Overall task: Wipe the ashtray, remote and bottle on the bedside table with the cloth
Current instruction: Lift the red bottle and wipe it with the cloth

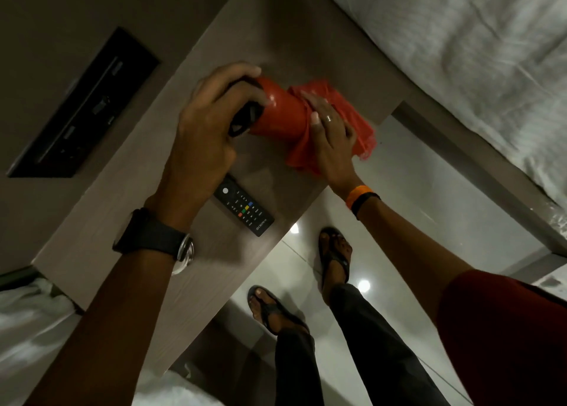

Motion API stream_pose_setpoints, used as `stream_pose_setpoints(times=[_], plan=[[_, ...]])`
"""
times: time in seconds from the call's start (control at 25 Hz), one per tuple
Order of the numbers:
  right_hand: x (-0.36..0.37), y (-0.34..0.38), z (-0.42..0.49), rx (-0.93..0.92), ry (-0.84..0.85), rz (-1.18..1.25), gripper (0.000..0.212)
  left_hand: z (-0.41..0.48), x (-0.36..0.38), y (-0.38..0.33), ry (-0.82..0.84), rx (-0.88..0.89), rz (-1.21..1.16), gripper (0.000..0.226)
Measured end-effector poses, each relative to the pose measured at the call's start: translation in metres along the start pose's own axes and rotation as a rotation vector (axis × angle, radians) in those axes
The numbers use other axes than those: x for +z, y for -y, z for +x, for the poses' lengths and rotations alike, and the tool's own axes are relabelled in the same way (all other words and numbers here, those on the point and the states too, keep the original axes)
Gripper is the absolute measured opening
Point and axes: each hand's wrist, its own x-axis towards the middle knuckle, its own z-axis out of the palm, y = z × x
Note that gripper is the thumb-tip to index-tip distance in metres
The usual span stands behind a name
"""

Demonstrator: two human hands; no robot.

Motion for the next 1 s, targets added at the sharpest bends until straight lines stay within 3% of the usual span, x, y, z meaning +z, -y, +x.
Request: stream_pose_setpoints(times=[0.12, 0.28, 0.36, 0.44, 0.56, 0.68, 0.8, 1.0], plan=[[-0.006, -0.025, -0.003, -0.067, 0.098, -0.151, 0.047, -0.003, 0.009, -0.016, 0.066, -0.106, -0.168, 0.034], [0.004, -0.019, 0.007, 0.054, -0.07, -0.175, 0.046, -0.01, 0.024, -0.03, -0.188, -0.294, -0.244, 0.032], [0.001, -0.008, 0.017, 0.148, -0.135, -0.064, 0.04, -0.013, 0.026, -0.033, -0.223, -0.377, -0.317, 0.05], [-0.012, 0.007, 0.022, 0.22, -0.187, 0.154, 0.038, -0.019, 0.026, -0.027, -0.17, -0.384, -0.197, 0.069], [-0.026, 0.035, 0.009, 0.162, -0.241, 0.376, 0.038, -0.026, 0.022, -0.018, -0.065, -0.349, 0.123, 0.086], [-0.017, 0.063, -0.022, 0.032, -0.156, 0.395, 0.036, -0.03, 0.027, -0.024, -0.035, -0.436, -0.047, 0.075], [-0.009, 0.074, -0.042, -0.062, -0.116, 0.34, 0.035, -0.031, 0.023, -0.026, -0.087, -0.413, -0.237, 0.061], [-0.016, 0.069, -0.049, -0.087, -0.112, 0.307, 0.036, -0.034, 0.008, -0.02, -0.029, -0.316, -0.047, 0.058]])
